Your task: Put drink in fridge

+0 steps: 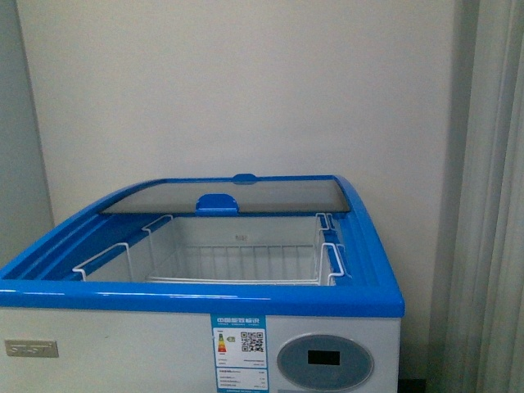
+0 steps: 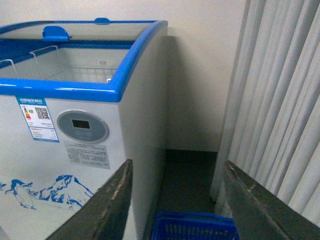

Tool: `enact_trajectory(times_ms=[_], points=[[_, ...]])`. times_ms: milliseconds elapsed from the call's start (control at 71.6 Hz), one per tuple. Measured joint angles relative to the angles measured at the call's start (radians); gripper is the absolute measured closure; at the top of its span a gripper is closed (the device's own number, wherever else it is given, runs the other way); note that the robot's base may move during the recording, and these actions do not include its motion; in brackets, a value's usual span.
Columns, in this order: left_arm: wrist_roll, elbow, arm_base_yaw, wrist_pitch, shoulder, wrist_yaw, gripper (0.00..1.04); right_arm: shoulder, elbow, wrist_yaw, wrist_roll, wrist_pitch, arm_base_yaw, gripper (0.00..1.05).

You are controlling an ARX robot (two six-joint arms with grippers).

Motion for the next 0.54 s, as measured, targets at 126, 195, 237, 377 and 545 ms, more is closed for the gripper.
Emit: enact_trajectory(times_ms=[126,195,237,377,545], points=[[0.0,0.0,0.0,0.0,0.0,0.0,0.21,0.0,0.0,0.0,0.0,0.0,0.0,0.21],[0.0,0.0,0.0,0.0,0.0,0.0,0.09,0.0,0.0,0.0,0.0,0.0,0.0,0.1],[0.0,0.0,0.0,0.0,0.0,0.0,0.07,0.0,0.0,0.0,0.0,0.0,0.0,0.06],[0.0,0.0,0.0,0.0,0.0,0.0,0.08,0.0,0.0,0.0,0.0,0.0,0.0,0.08],[0.0,0.0,0.0,0.0,0.0,0.0,0.08,0.0,0.0,0.0,0.0,0.0,0.0,0.08]])
